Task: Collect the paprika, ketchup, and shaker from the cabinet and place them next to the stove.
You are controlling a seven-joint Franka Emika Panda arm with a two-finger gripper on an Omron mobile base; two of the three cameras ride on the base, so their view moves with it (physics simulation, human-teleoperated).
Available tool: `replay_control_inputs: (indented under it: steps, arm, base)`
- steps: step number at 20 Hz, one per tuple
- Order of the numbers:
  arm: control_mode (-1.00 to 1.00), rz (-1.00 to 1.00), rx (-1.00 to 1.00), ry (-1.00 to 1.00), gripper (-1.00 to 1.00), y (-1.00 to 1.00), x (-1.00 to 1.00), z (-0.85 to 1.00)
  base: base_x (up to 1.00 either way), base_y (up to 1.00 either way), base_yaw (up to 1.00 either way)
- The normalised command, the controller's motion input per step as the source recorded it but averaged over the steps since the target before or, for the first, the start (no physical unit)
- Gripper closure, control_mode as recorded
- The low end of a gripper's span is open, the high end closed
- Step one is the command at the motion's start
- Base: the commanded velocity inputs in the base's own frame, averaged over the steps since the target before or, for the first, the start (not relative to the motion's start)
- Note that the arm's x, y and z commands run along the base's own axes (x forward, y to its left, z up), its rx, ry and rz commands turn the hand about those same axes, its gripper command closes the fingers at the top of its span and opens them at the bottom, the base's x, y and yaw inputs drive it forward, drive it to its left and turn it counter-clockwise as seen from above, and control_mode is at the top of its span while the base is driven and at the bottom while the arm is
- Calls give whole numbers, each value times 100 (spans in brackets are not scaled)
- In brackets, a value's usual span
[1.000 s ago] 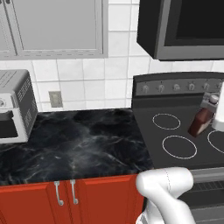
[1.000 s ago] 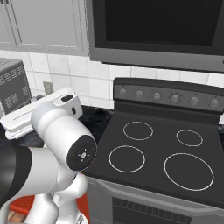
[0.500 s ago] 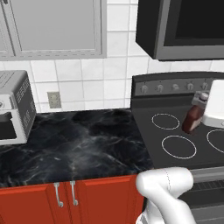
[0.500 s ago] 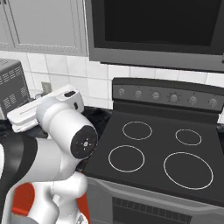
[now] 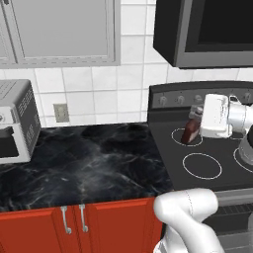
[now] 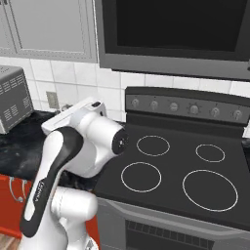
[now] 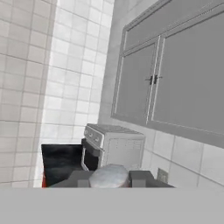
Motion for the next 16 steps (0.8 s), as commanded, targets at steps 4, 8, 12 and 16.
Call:
replay_control_inputs:
  steps: [4, 8, 12, 16]
  arm:
    - [-100, 19, 0, 2, 100, 2, 99, -43]
    - [-100, 17, 0, 6, 100, 8, 99, -30]
    - [-100, 14, 0, 7, 100, 7, 91, -28]
    - [-100, 10, -3, 4, 100, 0, 75, -37]
  base:
    - [0, 0, 0]
    - [0, 0, 0]
    - [0, 0, 0]
    - [0, 0, 0]
